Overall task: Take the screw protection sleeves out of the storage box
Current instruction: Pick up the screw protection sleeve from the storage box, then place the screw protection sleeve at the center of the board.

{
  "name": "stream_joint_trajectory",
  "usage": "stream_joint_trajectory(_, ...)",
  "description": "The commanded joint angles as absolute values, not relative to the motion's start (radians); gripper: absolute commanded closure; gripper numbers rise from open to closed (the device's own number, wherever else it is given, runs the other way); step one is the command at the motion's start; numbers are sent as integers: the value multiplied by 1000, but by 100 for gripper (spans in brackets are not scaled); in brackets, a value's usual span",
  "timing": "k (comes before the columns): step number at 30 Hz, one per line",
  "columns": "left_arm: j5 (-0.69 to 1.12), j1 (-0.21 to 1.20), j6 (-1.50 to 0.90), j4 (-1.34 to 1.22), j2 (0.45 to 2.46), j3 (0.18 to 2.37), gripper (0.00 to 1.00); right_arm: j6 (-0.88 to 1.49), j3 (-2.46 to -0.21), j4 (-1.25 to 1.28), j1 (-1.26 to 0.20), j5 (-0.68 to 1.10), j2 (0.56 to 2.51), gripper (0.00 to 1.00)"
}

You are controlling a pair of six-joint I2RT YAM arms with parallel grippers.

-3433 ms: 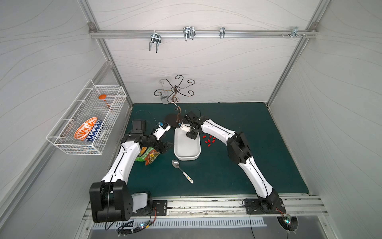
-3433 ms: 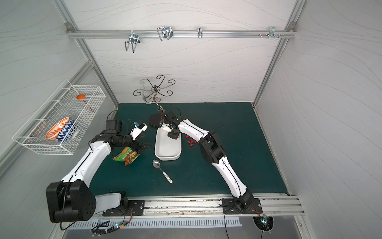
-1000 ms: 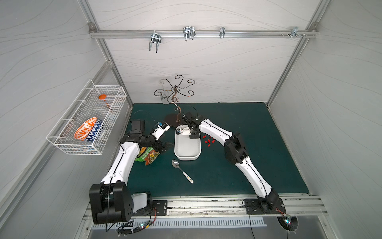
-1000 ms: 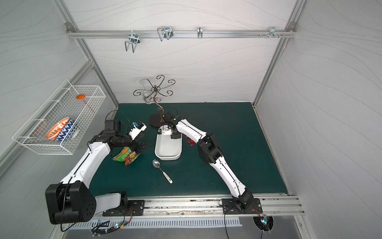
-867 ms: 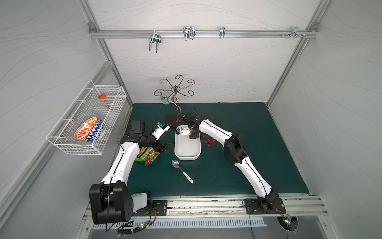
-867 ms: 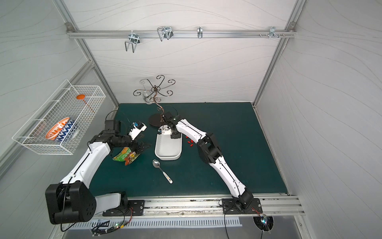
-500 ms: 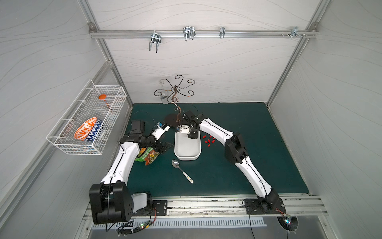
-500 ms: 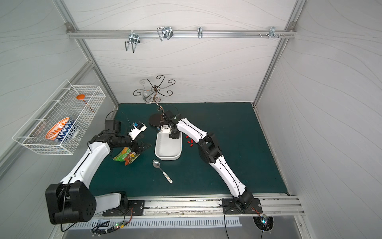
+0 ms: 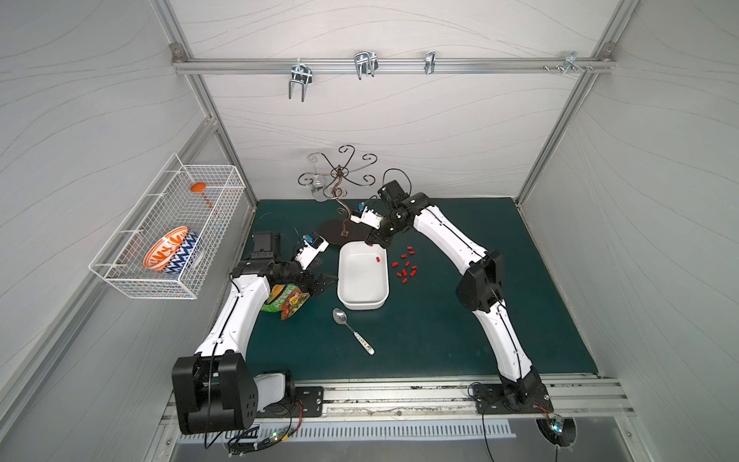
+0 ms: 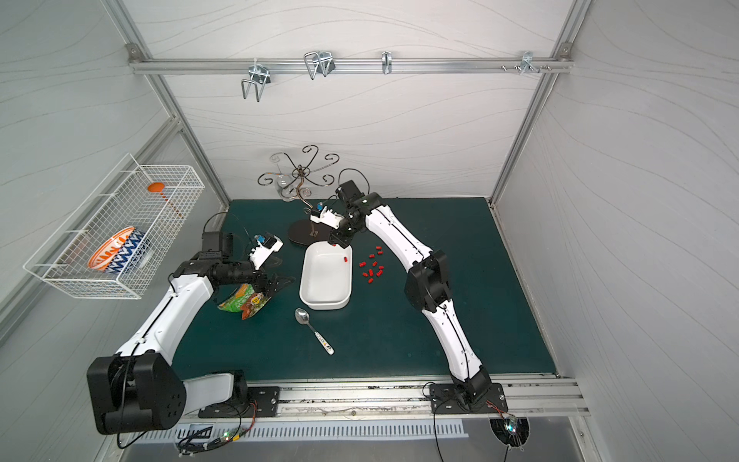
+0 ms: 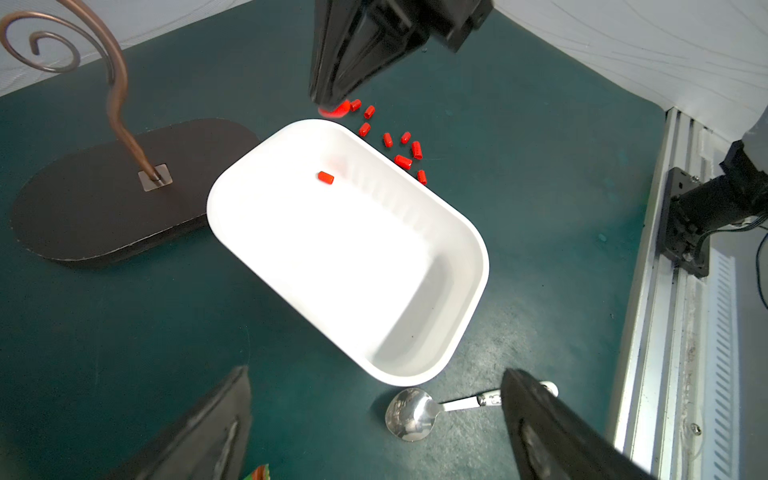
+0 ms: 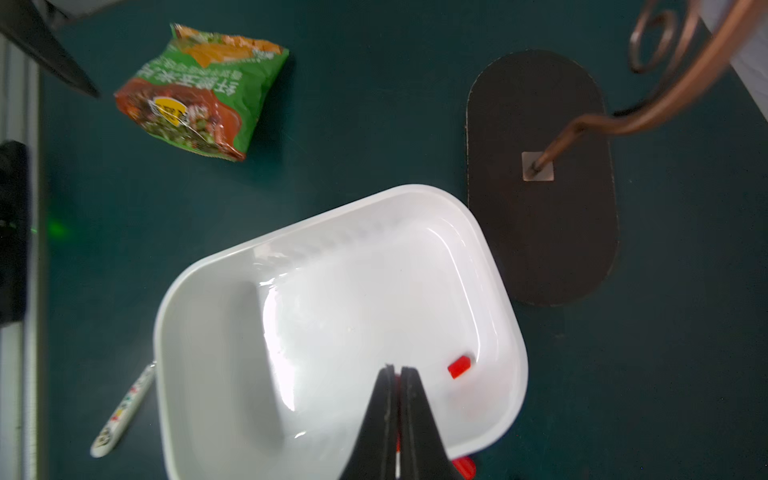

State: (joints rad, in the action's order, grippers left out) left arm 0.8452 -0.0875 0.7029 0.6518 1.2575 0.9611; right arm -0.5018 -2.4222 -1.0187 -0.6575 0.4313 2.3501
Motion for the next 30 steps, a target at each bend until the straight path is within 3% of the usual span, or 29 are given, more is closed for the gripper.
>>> stream_joint_trajectory(1,873,-62,655,582,1276,977,3,-427,-2318,-1071,-611,565,2237,100)
stream_joint_trajectory(8,770,59,645,499,1300,963,3,-419,-1948,-946,-483,494,2064,100)
stream_joint_trajectory(14,737,122,633,476,1322,953,3,-434,-1731,-822,-430,369,2031,100)
stream_joint_trajectory(30,699,171,665,474,1299,919,3,-428,-1633,-705,-432,211,2135,100)
